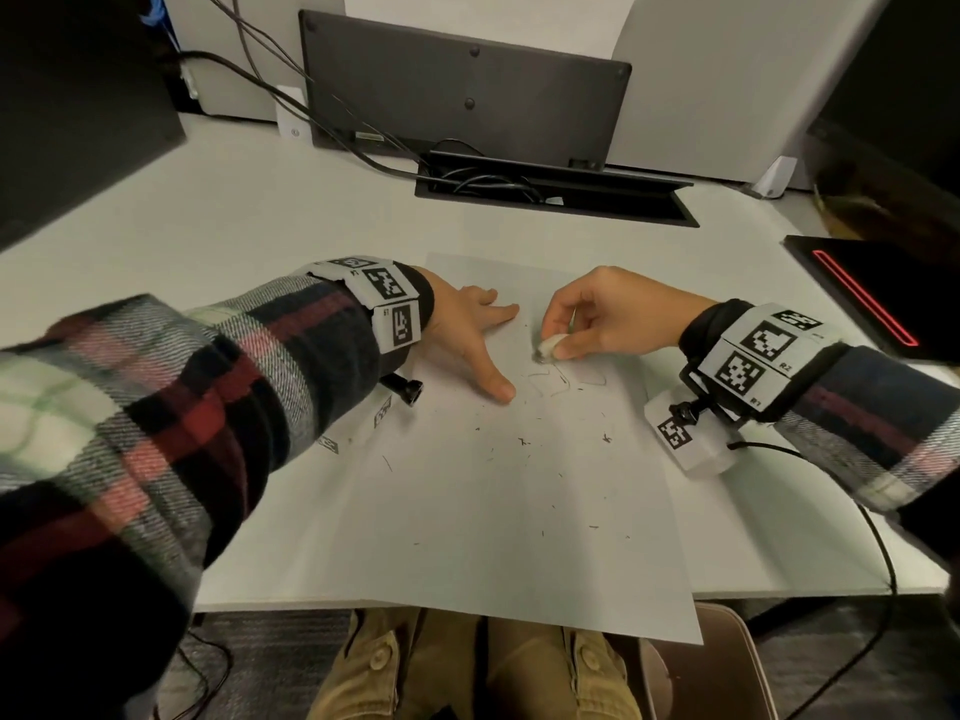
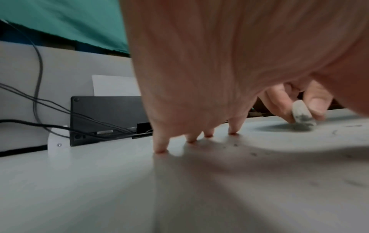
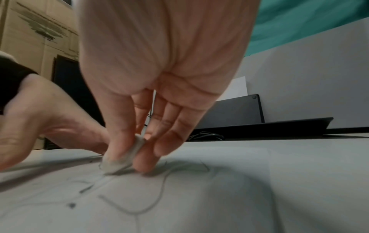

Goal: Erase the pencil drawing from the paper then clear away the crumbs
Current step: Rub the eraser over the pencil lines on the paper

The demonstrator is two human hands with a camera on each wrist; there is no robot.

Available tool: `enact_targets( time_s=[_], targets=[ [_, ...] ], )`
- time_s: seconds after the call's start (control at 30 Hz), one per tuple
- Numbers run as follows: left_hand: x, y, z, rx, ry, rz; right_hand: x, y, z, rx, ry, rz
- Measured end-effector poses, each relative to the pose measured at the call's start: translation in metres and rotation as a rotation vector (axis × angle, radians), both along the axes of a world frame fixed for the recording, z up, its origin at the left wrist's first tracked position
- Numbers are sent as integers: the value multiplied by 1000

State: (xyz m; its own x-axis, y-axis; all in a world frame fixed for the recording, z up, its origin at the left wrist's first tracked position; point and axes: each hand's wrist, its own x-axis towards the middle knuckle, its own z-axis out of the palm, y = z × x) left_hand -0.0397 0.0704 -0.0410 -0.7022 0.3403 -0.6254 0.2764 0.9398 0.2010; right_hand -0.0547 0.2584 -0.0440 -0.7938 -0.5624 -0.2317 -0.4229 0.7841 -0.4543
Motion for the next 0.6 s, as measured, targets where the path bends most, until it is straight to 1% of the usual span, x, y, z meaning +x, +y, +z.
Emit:
enact_targets(
  time_s=[0.07, 0.2, 0.3, 0.37, 0.43, 0.47, 0.57, 0.6],
  targets=[
    [0, 2, -3, -3, 14, -7, 2, -1, 0, -3, -12, 2],
    [-1, 9, -10, -88, 52, -56, 4, -5, -2, -7, -10, -4],
    [-2, 12, -14, -116, 68, -68, 5, -7, -2, -12, -15, -3],
    [-3, 12, -16, -118, 64, -72, 8, -8, -1, -21, -59, 20],
    [-4, 11, -16, -119, 55, -66, 12, -10, 0, -43, -139, 50],
    [-5, 11, -16, -120, 50, -64, 12, -11, 0, -52, -147, 51],
    [-5, 11, -16, -121, 45, -63, 8, -13, -3, -35, 0, 29],
    [-5, 11, -16, -123, 47, -62, 8, -14, -3, -25, 18, 30]
  ],
)
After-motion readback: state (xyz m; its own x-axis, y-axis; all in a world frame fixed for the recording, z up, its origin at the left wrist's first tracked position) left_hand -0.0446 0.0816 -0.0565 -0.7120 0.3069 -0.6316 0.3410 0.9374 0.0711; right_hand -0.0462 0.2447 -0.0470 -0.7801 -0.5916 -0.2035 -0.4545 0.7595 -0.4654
